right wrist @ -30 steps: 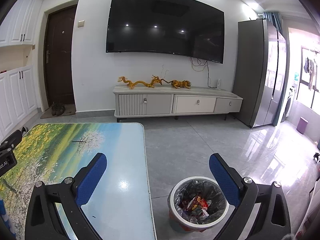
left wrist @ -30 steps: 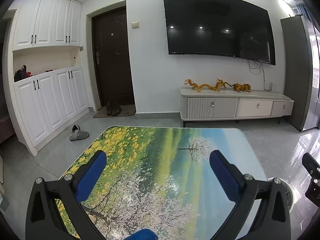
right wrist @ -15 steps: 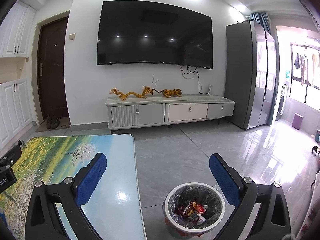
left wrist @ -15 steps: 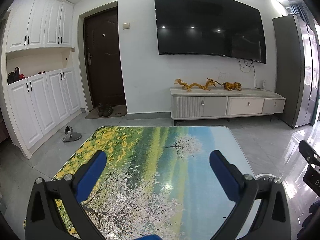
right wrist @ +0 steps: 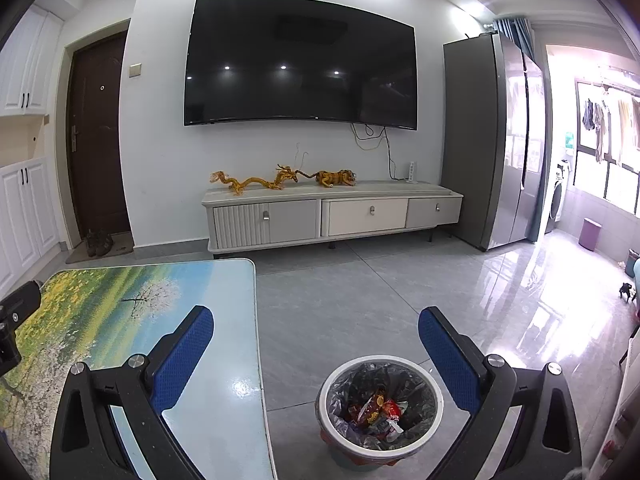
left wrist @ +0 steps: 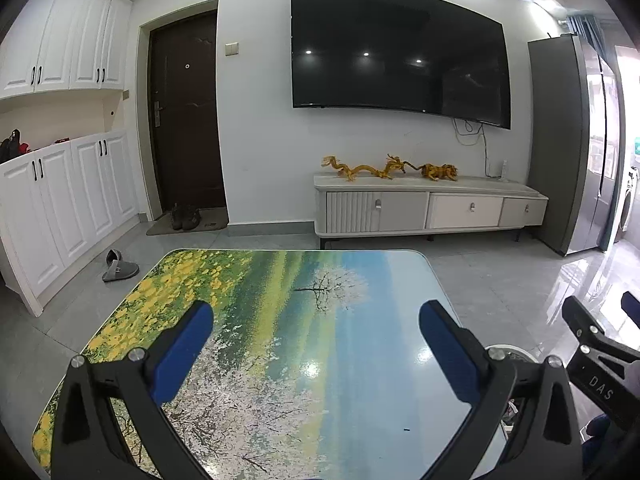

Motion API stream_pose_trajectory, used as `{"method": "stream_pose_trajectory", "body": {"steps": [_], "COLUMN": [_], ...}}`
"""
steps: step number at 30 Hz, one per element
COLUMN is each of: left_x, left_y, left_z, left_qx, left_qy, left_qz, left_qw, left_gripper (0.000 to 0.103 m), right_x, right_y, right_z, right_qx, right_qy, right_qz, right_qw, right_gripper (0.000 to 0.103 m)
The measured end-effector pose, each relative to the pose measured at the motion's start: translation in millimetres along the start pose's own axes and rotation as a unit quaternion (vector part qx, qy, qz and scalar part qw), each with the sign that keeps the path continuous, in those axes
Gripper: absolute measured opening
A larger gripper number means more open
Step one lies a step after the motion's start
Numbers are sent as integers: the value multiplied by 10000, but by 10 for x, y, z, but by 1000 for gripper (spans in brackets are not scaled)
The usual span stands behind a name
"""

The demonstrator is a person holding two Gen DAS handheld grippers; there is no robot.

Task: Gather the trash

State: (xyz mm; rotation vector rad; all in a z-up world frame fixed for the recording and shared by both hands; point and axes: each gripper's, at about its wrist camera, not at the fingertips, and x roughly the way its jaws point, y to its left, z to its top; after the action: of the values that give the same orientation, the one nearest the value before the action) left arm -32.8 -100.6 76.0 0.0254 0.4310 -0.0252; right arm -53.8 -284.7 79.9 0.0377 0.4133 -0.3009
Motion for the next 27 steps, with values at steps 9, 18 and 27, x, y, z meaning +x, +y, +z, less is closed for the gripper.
{"method": "stream_pose_trajectory", "body": {"steps": [9,18,27], "left_x": [30,58,77], "left_y": [-85,-102,-106], "left_z": [-21,-23,-31], "left_qx": [82,126,144], "left_qy": [55,85,118], "left_qz": [-26,-49,-70], "left_qw": [9999,9999,9998], "left_gripper": [103,103,103], "right_x": [11,32,29], "right_y": [-38,-75,-81], "right_z": [-56,-73,-65], "right_qx": [-47,-33,-29], "right_qy": [53,113,122], "right_qz": [-63,-116,-124], "right_qw": [10000,9999,9998], "right_gripper": [103,103,103]}}
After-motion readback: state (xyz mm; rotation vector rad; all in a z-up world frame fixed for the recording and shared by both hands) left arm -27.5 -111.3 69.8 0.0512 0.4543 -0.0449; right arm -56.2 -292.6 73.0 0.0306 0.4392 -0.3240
